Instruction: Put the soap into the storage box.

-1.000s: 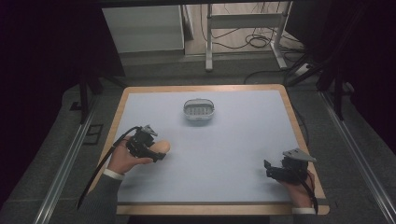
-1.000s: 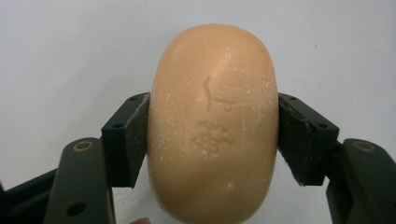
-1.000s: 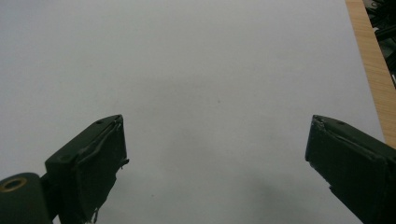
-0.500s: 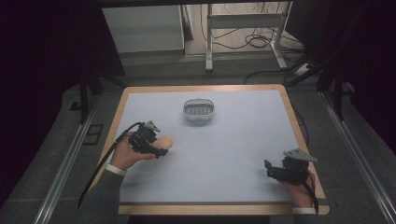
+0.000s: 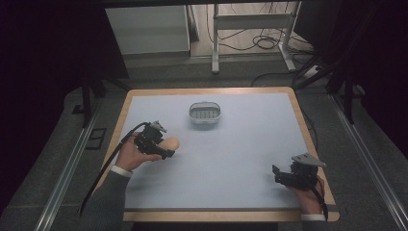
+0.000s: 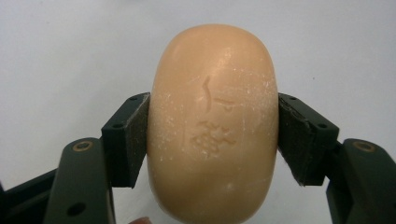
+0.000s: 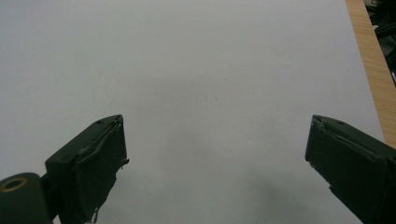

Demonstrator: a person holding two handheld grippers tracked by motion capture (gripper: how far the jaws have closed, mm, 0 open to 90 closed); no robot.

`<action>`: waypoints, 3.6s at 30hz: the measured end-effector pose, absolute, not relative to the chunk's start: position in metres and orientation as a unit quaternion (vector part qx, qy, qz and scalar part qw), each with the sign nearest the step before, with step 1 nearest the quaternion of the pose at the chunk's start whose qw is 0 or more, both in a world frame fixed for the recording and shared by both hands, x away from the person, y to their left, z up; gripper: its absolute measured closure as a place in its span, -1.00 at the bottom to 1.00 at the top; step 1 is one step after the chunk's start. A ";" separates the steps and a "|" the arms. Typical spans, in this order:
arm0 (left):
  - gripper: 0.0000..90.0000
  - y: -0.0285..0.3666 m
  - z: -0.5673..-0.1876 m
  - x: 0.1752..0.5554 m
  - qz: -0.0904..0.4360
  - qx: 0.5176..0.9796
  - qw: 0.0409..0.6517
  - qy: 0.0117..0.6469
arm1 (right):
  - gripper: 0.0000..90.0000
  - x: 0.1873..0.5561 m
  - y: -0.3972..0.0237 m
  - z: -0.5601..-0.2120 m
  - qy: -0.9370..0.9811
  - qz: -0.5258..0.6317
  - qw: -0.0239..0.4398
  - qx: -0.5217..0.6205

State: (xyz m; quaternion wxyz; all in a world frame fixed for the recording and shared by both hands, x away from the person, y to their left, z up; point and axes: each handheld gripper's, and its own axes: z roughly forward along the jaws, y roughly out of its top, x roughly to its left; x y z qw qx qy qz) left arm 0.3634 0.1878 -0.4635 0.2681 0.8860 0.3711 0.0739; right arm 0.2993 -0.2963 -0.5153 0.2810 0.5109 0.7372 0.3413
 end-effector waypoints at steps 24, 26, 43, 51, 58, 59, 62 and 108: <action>-0.28 0.178 -0.457 0.385 0.076 0.889 0.267 0.365 | -0.88 0.300 -0.298 -0.517 0.737 0.339 0.281 0.513; -0.28 0.177 -0.457 0.387 0.073 0.889 0.268 0.365 | -0.88 0.300 -0.298 -0.517 0.735 0.338 0.281 0.516; -0.28 0.169 -0.456 0.405 0.073 0.891 0.262 0.362 | -0.88 0.300 -0.299 -0.517 0.736 0.336 0.282 0.516; -0.28 0.167 -0.454 0.411 0.073 0.893 0.260 0.361 | -0.88 0.301 -0.300 -0.518 0.735 0.337 0.281 0.517; -0.28 0.165 -0.450 0.415 0.071 0.893 0.261 0.360 | -0.88 0.301 -0.299 -0.518 0.737 0.335 0.280 0.516; -0.28 0.164 -0.449 0.416 0.072 0.893 0.261 0.359 | -0.88 0.301 -0.299 -0.518 0.737 0.335 0.280 0.516; -0.28 0.164 -0.448 0.418 0.073 0.893 0.260 0.360 | -0.88 0.301 -0.299 -0.518 0.736 0.336 0.281 0.516; -0.28 0.137 -0.442 0.460 0.073 0.899 0.253 0.349 | -0.88 0.302 -0.299 -0.519 0.737 0.332 0.283 0.517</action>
